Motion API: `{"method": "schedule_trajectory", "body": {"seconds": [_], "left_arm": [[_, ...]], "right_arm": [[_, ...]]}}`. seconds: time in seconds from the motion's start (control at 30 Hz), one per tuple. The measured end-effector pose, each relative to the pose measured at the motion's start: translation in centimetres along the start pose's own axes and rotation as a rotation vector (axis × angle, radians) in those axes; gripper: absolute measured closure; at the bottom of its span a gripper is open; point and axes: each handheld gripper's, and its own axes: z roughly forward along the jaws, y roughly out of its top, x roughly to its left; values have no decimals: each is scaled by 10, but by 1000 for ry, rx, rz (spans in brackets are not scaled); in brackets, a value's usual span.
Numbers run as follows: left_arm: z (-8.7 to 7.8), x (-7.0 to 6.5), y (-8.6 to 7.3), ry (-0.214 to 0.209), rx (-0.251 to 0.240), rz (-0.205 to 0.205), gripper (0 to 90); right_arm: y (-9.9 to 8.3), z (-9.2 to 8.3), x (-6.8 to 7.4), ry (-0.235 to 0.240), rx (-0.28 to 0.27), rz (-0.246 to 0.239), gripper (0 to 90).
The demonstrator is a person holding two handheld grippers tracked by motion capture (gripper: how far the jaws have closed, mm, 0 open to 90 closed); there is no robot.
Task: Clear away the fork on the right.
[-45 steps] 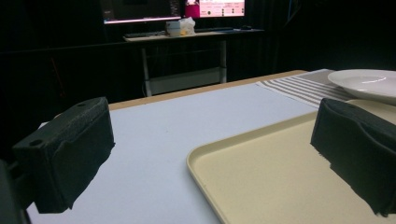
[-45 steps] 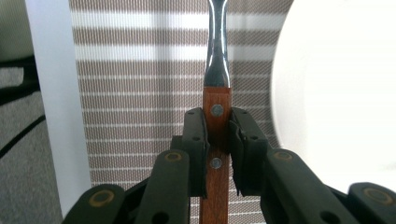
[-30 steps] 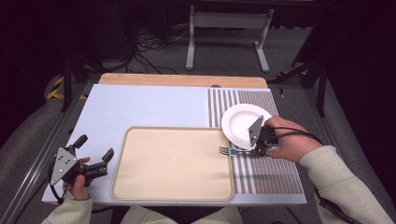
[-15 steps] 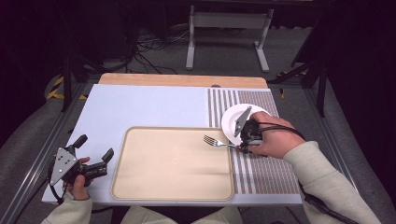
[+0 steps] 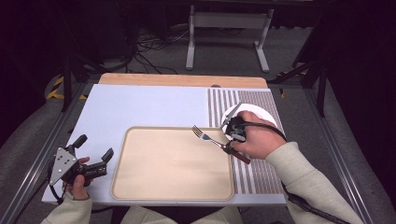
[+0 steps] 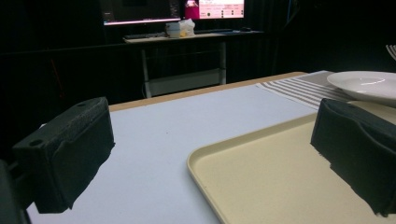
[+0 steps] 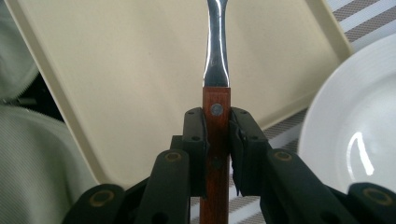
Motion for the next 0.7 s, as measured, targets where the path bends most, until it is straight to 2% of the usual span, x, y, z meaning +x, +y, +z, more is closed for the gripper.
{"method": "schedule_trajectory", "body": {"seconds": [0.1, 0.13, 0.23, 0.27, 0.3, 0.4, 0.47, 0.7], "left_arm": [[0, 0, 0, 0, 0, 0, 0], [0, 0, 0, 1, 0, -1, 0], [0, 0, 0, 2, -2, -3, 0], [0, 0, 0, 2, -2, -3, 0], [0, 0, 0, 2, -2, -3, 0], [0, 0, 0, 2, -2, -4, 0], [0, 0, 0, 1, -3, -4, 0], [0, 1, 0, 0, -4, -5, 0]], "right_arm": [[4, 6, 2, 29, -6, 79, 775], [5, 7, 2, 32, -7, 85, 775], [9, 12, 5, 40, -11, 148, 775], [9, 12, 5, 40, -11, 148, 775], [11, 16, 6, 43, -12, 192, 775], [12, 19, 8, 33, -10, 216, 775], [15, 24, 10, 24, -6, 260, 775], [19, 33, 13, 10, 13, 332, 775]]}}
